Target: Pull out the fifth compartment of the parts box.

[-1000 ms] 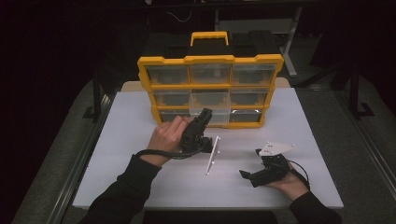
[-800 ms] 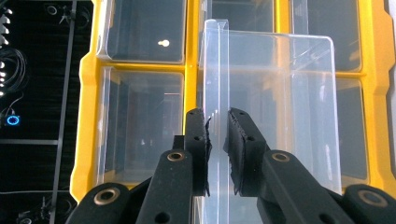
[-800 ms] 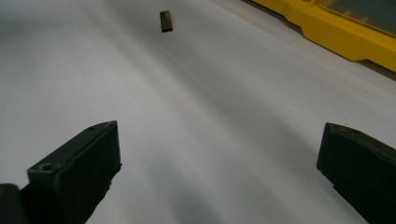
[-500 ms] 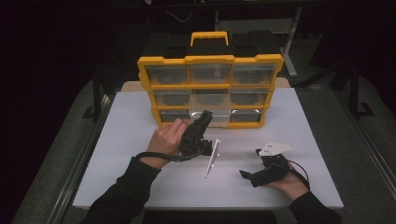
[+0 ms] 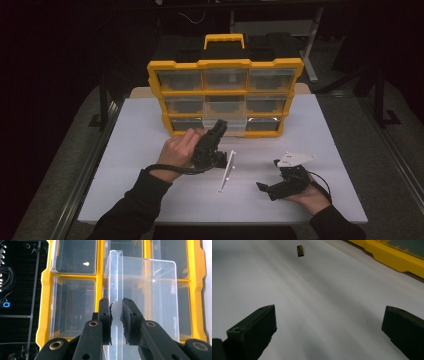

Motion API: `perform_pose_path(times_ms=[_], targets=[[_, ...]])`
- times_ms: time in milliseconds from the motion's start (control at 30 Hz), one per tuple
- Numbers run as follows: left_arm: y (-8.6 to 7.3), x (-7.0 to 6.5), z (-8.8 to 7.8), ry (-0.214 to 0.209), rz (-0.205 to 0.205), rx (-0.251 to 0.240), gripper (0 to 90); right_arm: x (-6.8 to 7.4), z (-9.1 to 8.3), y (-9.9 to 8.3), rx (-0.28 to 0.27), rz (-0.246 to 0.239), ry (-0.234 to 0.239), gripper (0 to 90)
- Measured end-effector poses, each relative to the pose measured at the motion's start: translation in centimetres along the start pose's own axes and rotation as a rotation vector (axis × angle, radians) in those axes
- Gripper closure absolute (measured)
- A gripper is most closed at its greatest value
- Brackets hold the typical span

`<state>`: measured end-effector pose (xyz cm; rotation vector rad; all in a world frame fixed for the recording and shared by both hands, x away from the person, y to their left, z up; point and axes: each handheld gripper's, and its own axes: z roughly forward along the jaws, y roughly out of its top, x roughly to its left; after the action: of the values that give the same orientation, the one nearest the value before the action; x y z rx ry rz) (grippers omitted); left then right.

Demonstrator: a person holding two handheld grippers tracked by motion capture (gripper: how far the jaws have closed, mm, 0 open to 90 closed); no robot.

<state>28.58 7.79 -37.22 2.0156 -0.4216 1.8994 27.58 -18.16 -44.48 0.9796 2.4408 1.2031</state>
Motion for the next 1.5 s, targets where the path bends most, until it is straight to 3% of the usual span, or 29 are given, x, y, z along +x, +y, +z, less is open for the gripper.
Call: perform_pose_path(times_ms=[667, 800, 833, 900, 1133, 1500], targets=[[0.2, -0.1, -0.4, 0.004, 0.002, -0.009, 78.0, 0.0, 0.0, 0.0, -0.001, -0.002, 0.001, 0.0], [0.2, -0.1, -0.4, -0.003, -0.014, -0.007, 76.8, 0.0, 0.0, 0.0, 0.0, -0.001, 0.001, 0.0], [0.2, -0.1, -0.4, -0.002, -0.02, -0.01, 75.5, 0.0, 0.0, 0.0, 0.0, -0.001, 0.001, 0.0], [0.2, -0.3, -0.3, 0.009, -0.018, -0.009, 64.8, 0.0, 0.0, 0.0, 0.0, -0.002, 0.002, 0.0], [0.1, -0.2, -0.7, 0.03, -0.028, -0.018, 50.9, 0.0, 0.0, 0.0, 0.001, -0.002, 0.002, 0.0], [-1.0, -0.1, -2.2, 0.05, -0.042, -0.03, 41.2, 0.1, 0.2, 0.0, 0.006, -0.002, 0.002, 0.0]])
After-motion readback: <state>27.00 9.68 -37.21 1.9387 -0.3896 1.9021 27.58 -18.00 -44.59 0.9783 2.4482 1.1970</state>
